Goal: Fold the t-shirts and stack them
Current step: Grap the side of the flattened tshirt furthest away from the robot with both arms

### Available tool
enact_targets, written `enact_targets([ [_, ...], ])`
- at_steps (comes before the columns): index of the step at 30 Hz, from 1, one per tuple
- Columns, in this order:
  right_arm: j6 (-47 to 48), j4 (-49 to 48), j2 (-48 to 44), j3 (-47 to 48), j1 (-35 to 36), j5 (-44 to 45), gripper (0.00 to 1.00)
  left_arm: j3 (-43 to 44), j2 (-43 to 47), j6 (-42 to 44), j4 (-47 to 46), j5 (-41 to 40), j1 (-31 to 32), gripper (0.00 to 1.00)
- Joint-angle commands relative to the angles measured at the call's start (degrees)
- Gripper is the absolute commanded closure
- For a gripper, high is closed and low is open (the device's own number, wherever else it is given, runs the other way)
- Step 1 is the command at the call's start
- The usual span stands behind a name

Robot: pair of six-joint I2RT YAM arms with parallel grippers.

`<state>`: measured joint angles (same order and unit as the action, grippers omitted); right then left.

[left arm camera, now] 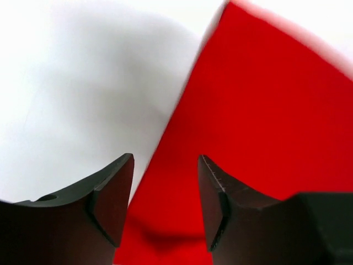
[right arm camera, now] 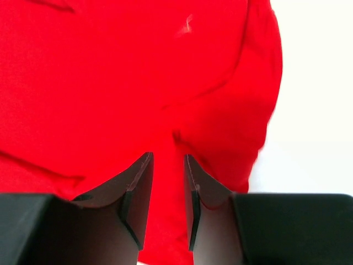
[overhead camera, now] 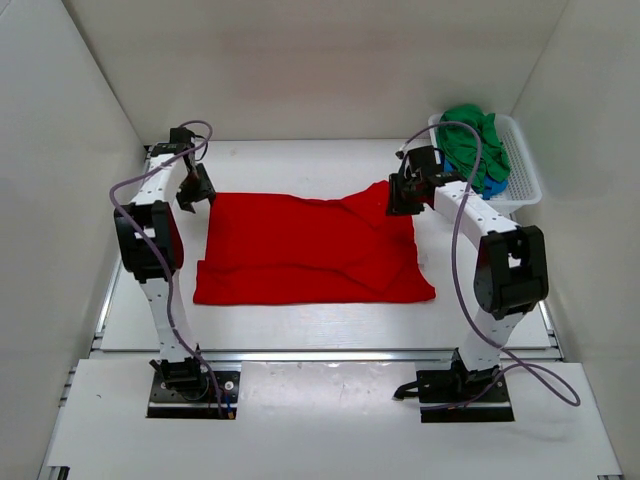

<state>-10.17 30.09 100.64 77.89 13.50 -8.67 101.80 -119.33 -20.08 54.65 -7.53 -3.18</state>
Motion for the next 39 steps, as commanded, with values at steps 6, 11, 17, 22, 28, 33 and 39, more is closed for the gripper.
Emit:
enact_targets([
  [6, 2.4, -1.7, 7.1, 8.5, -1.0, -0.2, 0.73, 25.4, -16.9, -4.0, 4.0, 6.5, -0.9, 0.39],
  [11, 2.4, -1.5, 10.4, 10.4, -2.3, -0.1, 0.70, 34.3, -24.7, -5.5, 7.1, 6.5, 0.1, 0.40],
  [17, 1.9, -3.8, 12.5, 10.7, -3.2, 0.2, 0.67, 34.9, -27.1, -6.1, 8.2, 4.7, 0.0, 0.41],
  [22, 0.9, -6.2, 13.2, 9.5, -4.2, 0.3, 0.66, 33.5, -26.9, -5.9, 6.8, 6.3, -0.2, 0.56],
  [28, 0.5, -6.6, 15.0, 11.9, -5.7, 0.2, 0.61, 32.1, -26.1, -5.1, 5.7, 8.1, 0.0, 0.84],
  [33, 0.5, -7.1, 17.7, 14.5, -6.4, -0.6, 0.59, 31.1, -25.7, -4.2, 5.4, 9.3, 0.5, 1.00],
  [39, 0.3, -4.8, 22.5, 20.1, -5.9, -2.3, 0.63, 29.5, -25.2, -3.9, 4.3, 10.5, 0.5, 1.00],
])
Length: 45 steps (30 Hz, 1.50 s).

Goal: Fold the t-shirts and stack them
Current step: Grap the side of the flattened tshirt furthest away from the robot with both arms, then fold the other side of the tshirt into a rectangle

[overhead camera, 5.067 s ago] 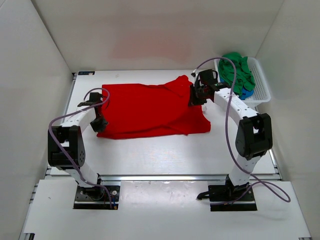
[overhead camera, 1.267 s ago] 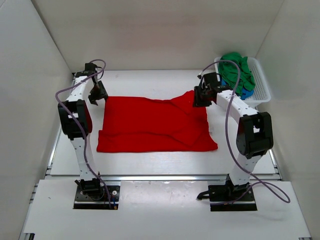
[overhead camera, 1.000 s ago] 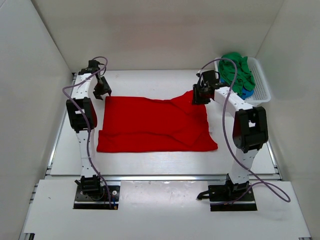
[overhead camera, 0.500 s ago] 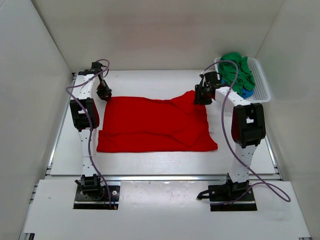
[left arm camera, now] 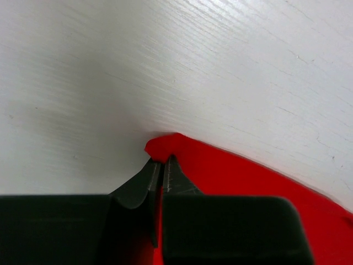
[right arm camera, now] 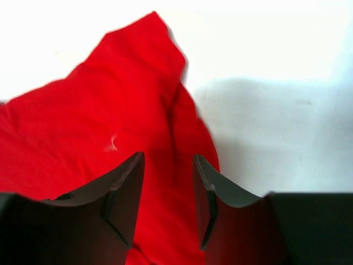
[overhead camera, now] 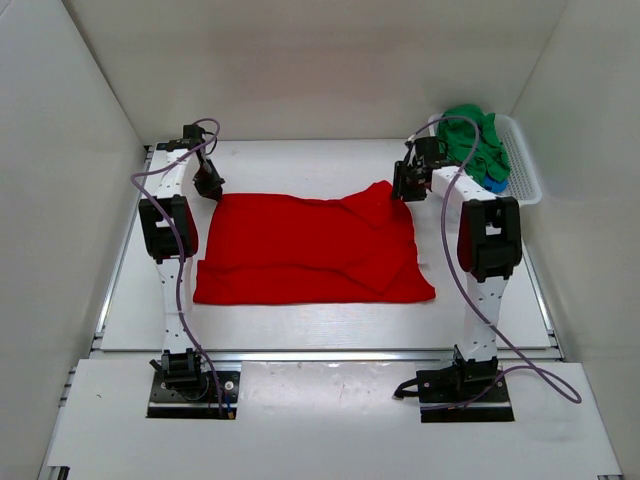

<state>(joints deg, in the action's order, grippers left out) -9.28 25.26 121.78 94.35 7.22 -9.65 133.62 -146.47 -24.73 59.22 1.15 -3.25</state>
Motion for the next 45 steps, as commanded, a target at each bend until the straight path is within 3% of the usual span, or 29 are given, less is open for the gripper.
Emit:
enact_targets([
  [1, -0.5, 0.1, 2.5, 4.5, 0.2, -1.6, 0.64, -2.1, 1.8, 0.7, -0.3, 1.2, 0.8, 1.00],
  [6, -0.7, 1.4, 5.0, 6.8, 0.7, -2.3, 0.65, -2.4, 1.9, 0.9, -0.5, 1.4, 0.9, 1.00],
  [10, -0.4, 3.0, 6.5, 8.7, 1.0, -3.0, 0.90, -1.9, 1.9, 0.9, -0.2, 1.5, 0.8, 1.00],
  [13, -0.7, 3.0, 5.8, 8.5, 1.3, -2.8, 1.00, -1.4, 2.1, 1.0, -0.1, 1.2, 0.7, 1.00],
  [20, 0.2, 6.2, 2.2, 10.9, 2.6, -1.4, 1.00, 2.5, 2.7, 1.7, 2.4, 0.5, 0.3, 1.00],
  [26, 0.0, 10.1, -4.3, 10.5, 4.2, -0.2, 1.00, 0.8, 6.5, 2.8, 2.5, -2.3, 0.7, 1.00],
  [38, -2.4, 11.3, -24.0, -7.1, 7.4, -0.7, 1.00, -14.3, 20.0, 6.8, -5.3, -2.2, 1.0, 1.00],
  [45, -4.2, 11.5, -34.9, -18.0, 10.0, 0.0, 1.00, -28.1, 28.4, 9.5, -10.7, -3.2, 1.2, 1.00],
])
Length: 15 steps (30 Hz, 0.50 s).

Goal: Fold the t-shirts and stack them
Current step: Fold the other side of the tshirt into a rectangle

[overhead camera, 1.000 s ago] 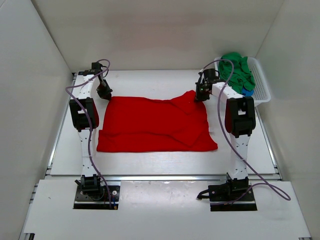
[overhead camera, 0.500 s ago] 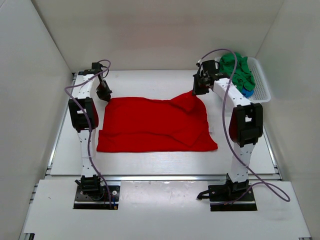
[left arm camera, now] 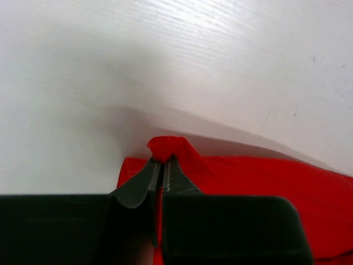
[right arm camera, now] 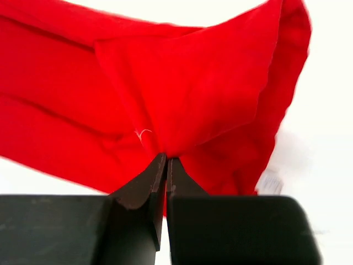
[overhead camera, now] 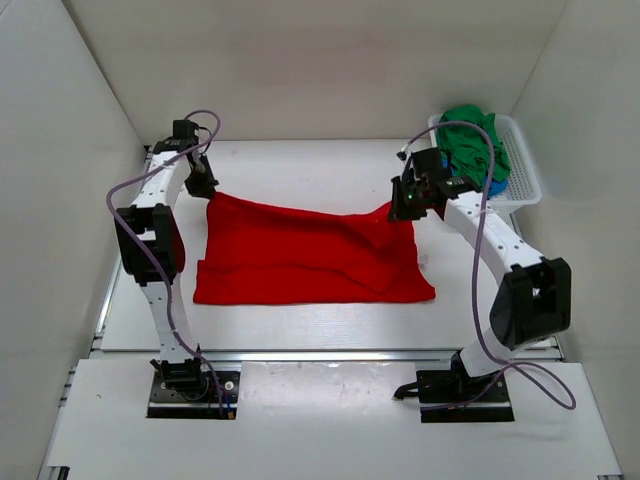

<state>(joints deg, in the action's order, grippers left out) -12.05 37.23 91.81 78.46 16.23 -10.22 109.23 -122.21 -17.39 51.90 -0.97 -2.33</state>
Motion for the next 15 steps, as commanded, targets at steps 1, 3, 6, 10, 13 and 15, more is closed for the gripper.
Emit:
enact_targets([
  [1, -1.7, -0.6, -6.5, -3.8, 1.3, 0.6, 1.00, -5.7, 5.0, 2.6, -3.9, -1.0, -0.2, 1.00],
  [3, -2.6, -0.4, -9.5, -5.6, 1.7, 0.2, 1.00, -9.0, 6.7, 3.1, -4.9, -1.4, 0.7, 1.00],
  [6, -3.5, -0.3, -12.3, -8.9, 2.5, -0.2, 1.00, -16.3, 10.1, 3.8, -7.4, -1.6, 0.7, 1.00],
  [10, -4.5, 0.2, -15.9, -11.8, 2.7, -0.9, 1.00, -21.9, 13.2, 4.5, -9.4, -2.5, 0.7, 1.00],
  [13, -5.0, -0.8, -18.0, -14.8, 2.0, -1.6, 1.00, -25.6, 15.5, 4.3, -9.4, -2.7, 0.7, 1.00],
  [15, -4.7, -0.5, -19.0, -16.7, 1.3, -2.3, 1.00, -28.1, 17.4, 4.2, -9.9, -3.3, 0.7, 1.00],
])
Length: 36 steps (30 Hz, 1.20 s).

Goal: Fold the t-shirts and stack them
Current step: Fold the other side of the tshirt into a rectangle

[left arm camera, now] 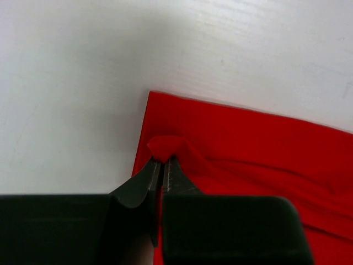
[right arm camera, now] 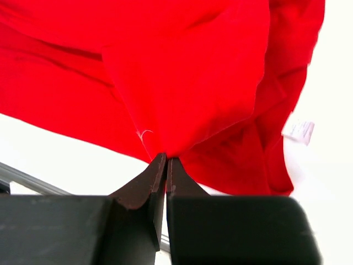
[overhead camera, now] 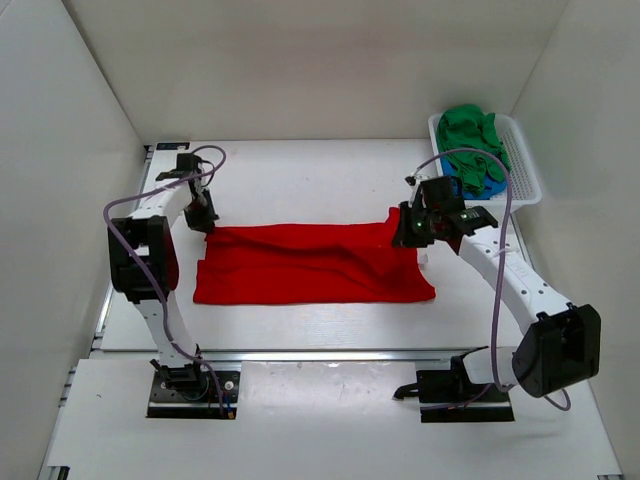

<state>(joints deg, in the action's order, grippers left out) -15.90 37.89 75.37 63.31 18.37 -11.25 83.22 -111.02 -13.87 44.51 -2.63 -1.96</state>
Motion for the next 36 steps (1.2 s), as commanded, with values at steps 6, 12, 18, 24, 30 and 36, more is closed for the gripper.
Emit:
enact_targets([
  [6, -0.9, -2.7, -4.6, -4.9, -1.7, -2.3, 1.00, -8.8, 10.5, -0.1, -4.6, -2.4, 1.1, 1.00],
  [12, -1.1, -3.3, -5.5, -7.6, -1.8, -2.6, 1.00, -13.7, 12.2, -0.4, -5.1, -3.2, 1.2, 0.94],
  [18, -1.9, -3.9, -6.6, -10.3, -1.2, -2.5, 1.00, -15.7, 12.8, -0.5, -5.8, -3.8, 1.3, 0.84],
  [24, -3.2, -3.6, -8.1, -12.9, -1.0, -2.7, 1.00, -14.6, 13.1, -1.6, -4.8, -5.0, 0.6, 0.81],
  [30, -3.6, -2.0, -9.0, -13.2, -1.0, -3.0, 1.00, -12.7, 12.9, -2.0, -2.6, -6.9, 0.0, 0.73],
  [36, -4.7, -0.1, -9.5, -14.3, 0.1, -2.9, 1.00, -11.1, 12.7, -2.8, -1.5, -7.0, -0.7, 0.53],
])
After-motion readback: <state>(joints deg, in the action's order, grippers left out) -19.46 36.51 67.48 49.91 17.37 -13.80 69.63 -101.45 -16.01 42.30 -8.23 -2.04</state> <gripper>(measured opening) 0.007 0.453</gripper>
